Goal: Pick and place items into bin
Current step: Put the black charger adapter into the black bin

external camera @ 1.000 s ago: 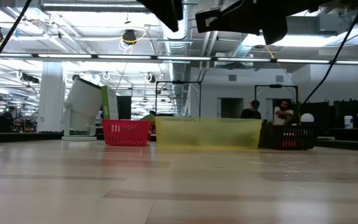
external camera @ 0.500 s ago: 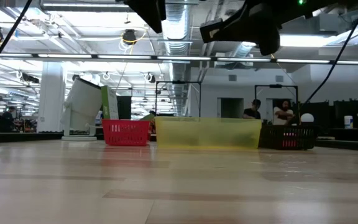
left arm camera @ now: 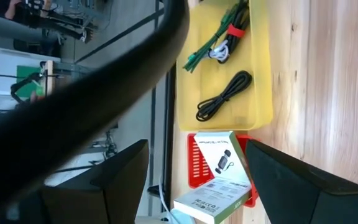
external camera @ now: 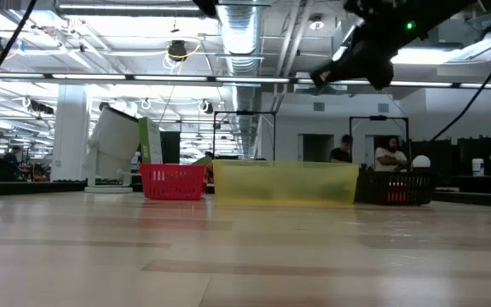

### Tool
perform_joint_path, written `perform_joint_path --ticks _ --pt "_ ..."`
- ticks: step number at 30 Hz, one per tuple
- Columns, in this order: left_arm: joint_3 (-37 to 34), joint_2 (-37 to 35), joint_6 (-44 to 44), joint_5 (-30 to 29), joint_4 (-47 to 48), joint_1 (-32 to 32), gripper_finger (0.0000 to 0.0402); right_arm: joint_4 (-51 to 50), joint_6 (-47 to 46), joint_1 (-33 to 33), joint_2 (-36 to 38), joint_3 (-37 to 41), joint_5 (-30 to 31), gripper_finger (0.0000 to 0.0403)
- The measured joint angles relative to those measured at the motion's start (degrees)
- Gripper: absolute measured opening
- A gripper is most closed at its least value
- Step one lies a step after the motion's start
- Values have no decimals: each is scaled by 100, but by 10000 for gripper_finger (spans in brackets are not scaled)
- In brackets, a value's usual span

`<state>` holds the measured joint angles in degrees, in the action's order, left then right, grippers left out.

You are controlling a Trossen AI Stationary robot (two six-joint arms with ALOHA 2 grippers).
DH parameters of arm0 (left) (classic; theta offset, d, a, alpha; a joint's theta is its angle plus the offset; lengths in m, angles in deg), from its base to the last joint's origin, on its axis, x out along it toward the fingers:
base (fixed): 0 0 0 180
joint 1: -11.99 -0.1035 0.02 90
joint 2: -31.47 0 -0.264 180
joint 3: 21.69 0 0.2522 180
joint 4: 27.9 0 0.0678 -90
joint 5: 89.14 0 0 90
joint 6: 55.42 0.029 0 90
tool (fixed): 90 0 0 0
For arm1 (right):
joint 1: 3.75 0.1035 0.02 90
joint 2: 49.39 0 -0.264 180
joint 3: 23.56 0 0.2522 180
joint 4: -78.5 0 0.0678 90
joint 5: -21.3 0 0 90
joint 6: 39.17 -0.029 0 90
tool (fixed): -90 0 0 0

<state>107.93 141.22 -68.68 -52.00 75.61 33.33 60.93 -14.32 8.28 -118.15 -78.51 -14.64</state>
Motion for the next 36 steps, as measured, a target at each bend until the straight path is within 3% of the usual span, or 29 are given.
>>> perform_joint_path --ticks 11,22,36 --pt "2 -139 7 7 -58 0 261 -2376 -1497 -1258 429 0 -534 141" --pt "2 -141 11 214 -63 -1 261 -3020 -1594 -2315 236 7 -1550 146" --pt "2 -143 11 356 -56 -2 261 -3777 -1540 -2910 7 26 -2431 152"
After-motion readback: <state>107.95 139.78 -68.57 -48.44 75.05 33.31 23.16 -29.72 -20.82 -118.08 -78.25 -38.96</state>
